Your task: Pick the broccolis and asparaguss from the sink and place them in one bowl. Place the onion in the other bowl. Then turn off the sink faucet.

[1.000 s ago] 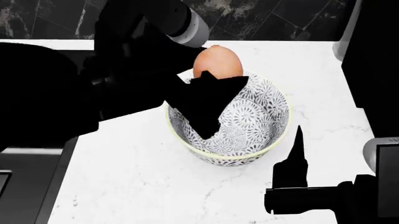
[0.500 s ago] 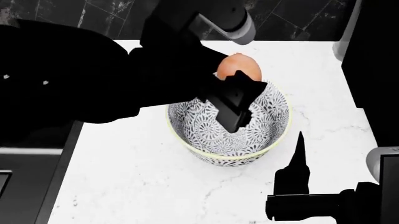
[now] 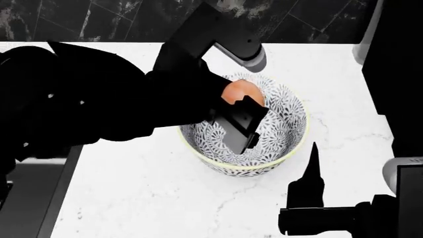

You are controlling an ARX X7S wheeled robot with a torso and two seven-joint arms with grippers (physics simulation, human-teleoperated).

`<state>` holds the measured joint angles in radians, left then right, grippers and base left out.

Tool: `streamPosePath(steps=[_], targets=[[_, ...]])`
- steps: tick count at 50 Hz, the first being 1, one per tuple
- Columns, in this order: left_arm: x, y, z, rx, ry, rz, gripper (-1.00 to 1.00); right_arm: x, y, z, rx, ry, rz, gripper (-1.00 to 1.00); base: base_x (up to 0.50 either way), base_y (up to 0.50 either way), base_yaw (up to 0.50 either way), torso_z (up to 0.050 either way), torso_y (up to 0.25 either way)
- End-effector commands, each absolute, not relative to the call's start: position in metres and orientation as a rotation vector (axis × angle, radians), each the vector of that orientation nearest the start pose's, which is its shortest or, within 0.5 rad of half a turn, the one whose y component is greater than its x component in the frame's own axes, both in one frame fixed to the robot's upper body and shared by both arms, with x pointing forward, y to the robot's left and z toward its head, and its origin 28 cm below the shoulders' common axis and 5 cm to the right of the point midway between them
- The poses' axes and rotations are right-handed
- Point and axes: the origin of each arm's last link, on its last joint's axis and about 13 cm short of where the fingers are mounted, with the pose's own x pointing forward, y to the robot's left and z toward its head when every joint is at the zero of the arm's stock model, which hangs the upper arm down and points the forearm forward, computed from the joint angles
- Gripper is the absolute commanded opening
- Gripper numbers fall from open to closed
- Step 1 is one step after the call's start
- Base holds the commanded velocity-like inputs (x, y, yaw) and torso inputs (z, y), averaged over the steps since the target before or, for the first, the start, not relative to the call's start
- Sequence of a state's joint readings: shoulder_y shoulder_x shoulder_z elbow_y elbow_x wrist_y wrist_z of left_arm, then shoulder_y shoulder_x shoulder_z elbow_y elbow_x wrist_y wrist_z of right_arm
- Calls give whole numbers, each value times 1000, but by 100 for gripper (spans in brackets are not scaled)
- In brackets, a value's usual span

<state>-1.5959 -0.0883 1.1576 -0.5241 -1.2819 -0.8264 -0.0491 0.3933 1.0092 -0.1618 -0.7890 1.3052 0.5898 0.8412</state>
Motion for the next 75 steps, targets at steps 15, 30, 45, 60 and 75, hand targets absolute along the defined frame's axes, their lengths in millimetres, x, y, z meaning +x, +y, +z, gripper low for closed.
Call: streamPosePath(steps=[15,30,45,60,75], targets=[[365,78,286,275,431,-800,100,179,-158,207,-38,-23,6,100,0,0,0,0,1],[357,91,326,261,365,-776,100,187,-160,207,-33,-29,17,100,0,0,0,0,0],[327,162,287,178,91,-481,100,195,-160,216,-54,-39,35,100,0,0,0,0,0],[293,240,222,32,20,-105,100,210,-156,226,-56,-69,42,100,0,0,0,0,0],[272,250,207,57,4,-69,100,207,-155,218,-61,-52,47,100,0,0,0,0,0]])
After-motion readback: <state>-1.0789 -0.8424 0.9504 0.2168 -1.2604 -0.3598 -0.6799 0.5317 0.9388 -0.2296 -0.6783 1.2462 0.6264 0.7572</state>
